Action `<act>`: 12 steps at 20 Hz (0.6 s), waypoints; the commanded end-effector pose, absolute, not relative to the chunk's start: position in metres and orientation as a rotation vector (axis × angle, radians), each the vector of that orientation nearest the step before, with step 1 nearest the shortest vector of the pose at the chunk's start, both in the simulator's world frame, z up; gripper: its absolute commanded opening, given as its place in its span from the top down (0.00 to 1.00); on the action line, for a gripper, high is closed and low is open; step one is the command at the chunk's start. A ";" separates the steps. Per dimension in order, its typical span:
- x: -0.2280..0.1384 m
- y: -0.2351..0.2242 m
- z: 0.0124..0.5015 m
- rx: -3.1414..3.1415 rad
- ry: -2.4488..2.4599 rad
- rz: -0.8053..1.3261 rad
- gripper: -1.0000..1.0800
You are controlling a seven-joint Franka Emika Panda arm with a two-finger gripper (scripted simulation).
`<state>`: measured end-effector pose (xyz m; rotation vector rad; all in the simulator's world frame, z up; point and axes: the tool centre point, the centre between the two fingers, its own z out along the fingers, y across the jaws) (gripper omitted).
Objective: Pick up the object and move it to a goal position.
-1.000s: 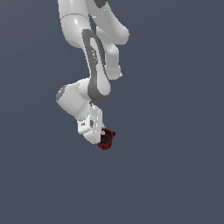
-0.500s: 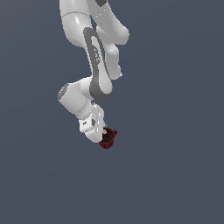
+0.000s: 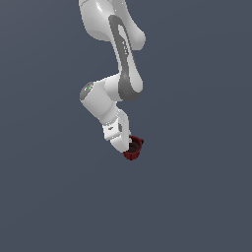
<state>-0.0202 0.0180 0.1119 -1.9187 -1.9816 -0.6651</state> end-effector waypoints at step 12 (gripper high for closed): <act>-0.064 0.153 0.197 -1.918 -1.986 -0.665 1.00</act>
